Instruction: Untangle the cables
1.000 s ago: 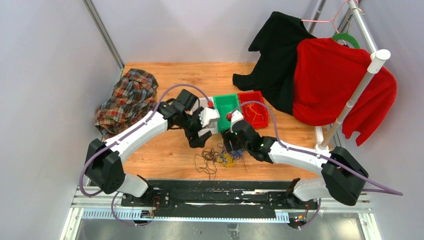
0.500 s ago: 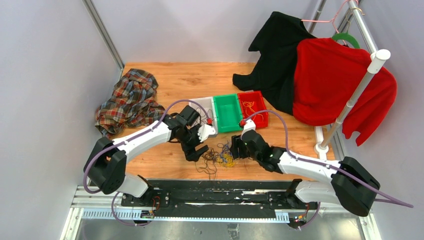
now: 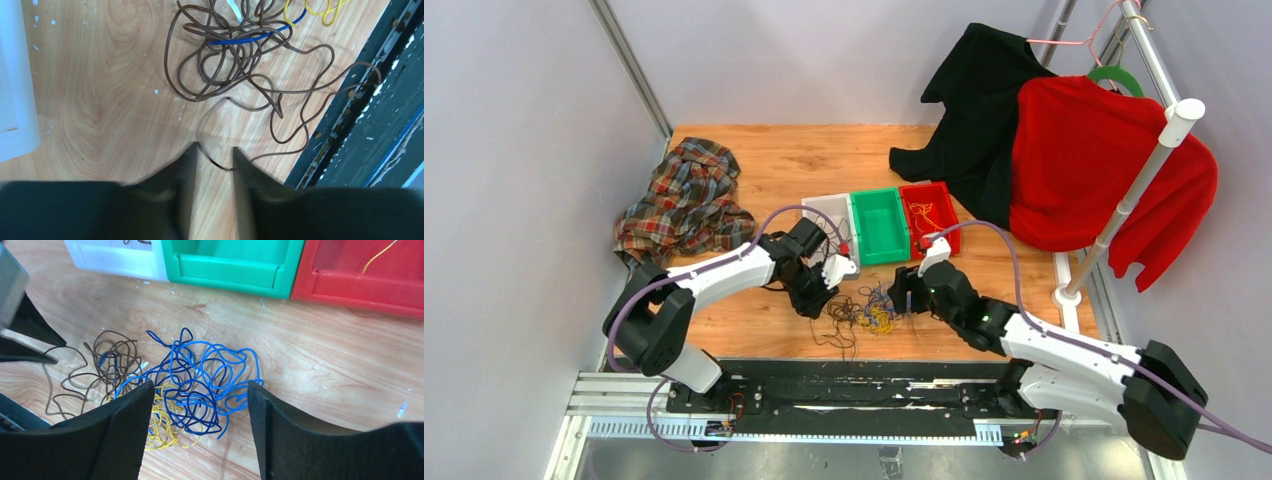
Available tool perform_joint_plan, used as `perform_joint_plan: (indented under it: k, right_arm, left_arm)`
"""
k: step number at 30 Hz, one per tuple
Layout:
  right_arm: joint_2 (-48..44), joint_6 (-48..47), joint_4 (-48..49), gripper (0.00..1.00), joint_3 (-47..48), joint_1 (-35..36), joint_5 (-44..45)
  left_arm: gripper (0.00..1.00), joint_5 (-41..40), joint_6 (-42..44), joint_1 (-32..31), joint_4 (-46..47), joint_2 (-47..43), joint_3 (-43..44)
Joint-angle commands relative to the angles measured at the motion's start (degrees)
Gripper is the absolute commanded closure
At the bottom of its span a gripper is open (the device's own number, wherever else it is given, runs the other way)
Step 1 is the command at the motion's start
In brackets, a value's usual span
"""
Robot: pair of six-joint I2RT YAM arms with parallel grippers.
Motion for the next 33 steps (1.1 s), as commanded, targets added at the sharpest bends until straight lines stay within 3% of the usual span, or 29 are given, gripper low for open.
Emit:
perform_joint_plan:
  k: [1, 3, 8, 11, 22, 33]
  right_arm:
    - [-6.61, -1.28, -6.57, 0.3, -0.33, 0.57, 1.97]
    - [-8.89, -0.16, -9.49, 0.27, 0.25, 0.59, 0.63]
    - [-12.56, -3.15, -14.79, 0.25, 4.1, 3.57, -1.37]
    - [-11.54, -6.71, -12.91, 0.25, 6.81, 4.41, -1.75]
    - [0.1, -14.96, 21.62, 0.25, 9.04, 9.13, -2.65]
    - [6.5, -15.35, 32.91, 0.24, 9.38, 13.38, -2.0]
  left_arm:
    - [0.86, 0.67, 3.04, -0.23, -1.88, -2.24, 1.73]
    - [0.98, -0.01, 3.47, -0.21, -3.14, -2.78, 3.46]
    - [0.99, -0.46, 3.87, -0.21, -7.25, -5.23, 9.68]
    - [0.99, -0.36, 4.4, -0.28, -12.01, -6.75, 15.16]
    - [0.99, 2.22, 1.67, -0.22, -21.67, -10.3, 31.04]
    - [0.99, 0.74, 0.14, -0.29, -23.34, -11.57, 34.82]
